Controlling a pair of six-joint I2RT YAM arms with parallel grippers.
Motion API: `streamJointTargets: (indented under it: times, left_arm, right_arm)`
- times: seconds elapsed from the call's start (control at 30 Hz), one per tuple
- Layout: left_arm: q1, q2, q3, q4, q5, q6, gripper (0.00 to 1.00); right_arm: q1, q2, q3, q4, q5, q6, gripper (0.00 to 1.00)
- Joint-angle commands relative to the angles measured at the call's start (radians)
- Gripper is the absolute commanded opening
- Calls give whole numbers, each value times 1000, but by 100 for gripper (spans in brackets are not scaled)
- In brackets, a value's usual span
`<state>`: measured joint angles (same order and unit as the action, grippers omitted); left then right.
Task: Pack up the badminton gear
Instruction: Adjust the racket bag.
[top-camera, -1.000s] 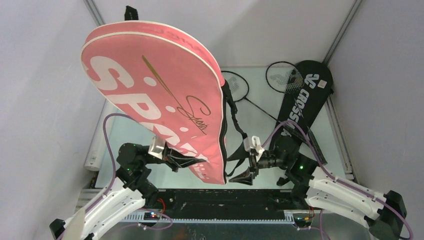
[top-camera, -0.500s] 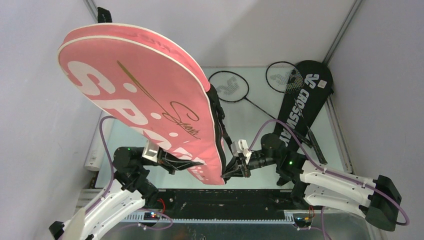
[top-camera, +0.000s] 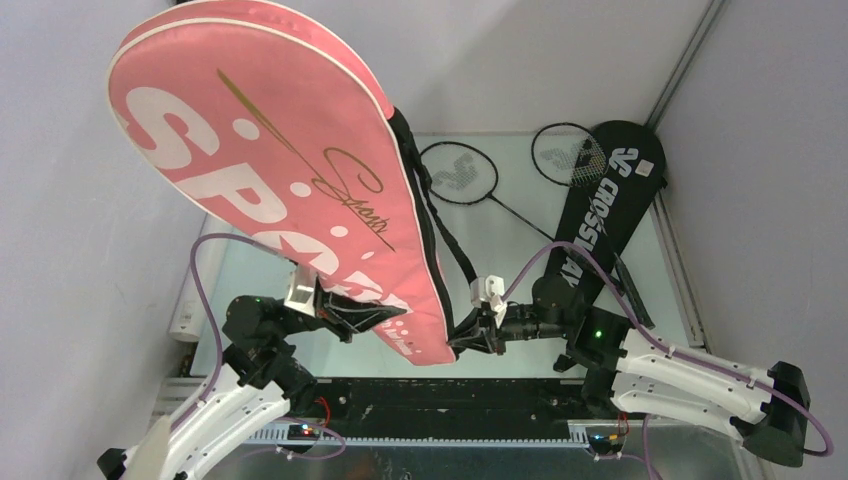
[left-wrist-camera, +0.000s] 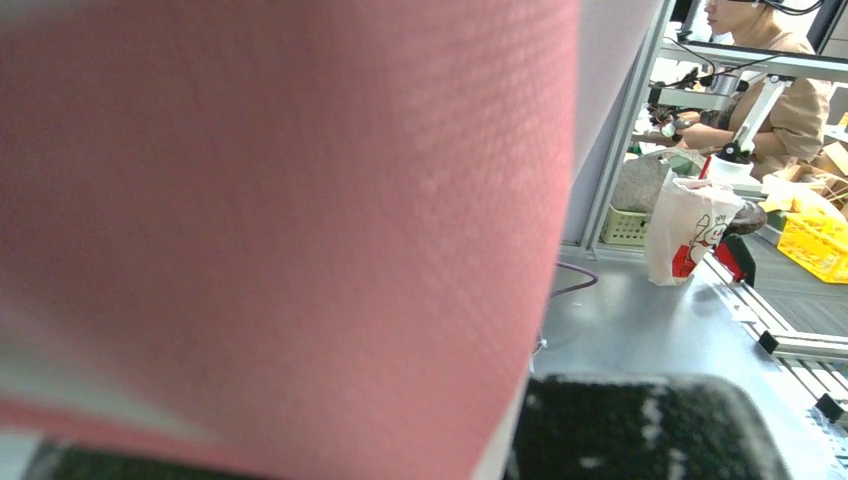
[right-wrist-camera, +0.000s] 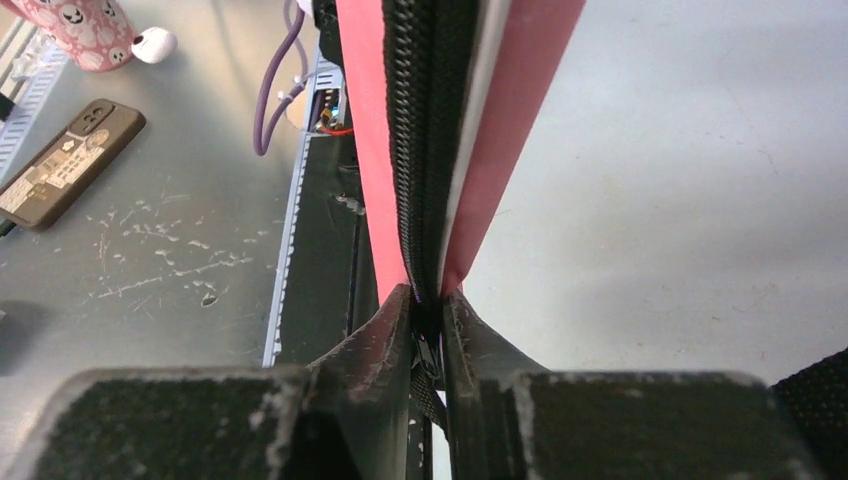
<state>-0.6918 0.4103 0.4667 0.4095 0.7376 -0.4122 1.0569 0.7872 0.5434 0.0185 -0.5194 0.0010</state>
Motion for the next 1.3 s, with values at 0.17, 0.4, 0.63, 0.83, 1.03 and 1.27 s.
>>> streamJointTargets:
  times: [0.17, 0.4, 0.63, 0.83, 1.03, 1.27]
  left_arm:
    - [10, 19, 45, 84, 63, 39, 0]
    - [10, 7, 51, 60, 69, 57, 0]
    - [10, 10, 56, 61, 77, 48, 0]
    - [9, 3, 60, 38, 61, 51, 0]
    - [10, -24, 92, -110, -50, 131, 0]
    - [9, -71, 130, -184, -308, 125, 0]
  right_arm:
    - [32, 25, 34, 22, -100, -51, 48]
    - [32, 33, 35, -68, -20, -66, 55]
    - [32, 65, 38, -57, 7, -72, 48]
    - [31, 75, 54, -61, 68, -41, 0]
    - [37, 39, 54, -203, 255, 47, 0]
    - [79, 86, 17, -301, 465, 153, 0]
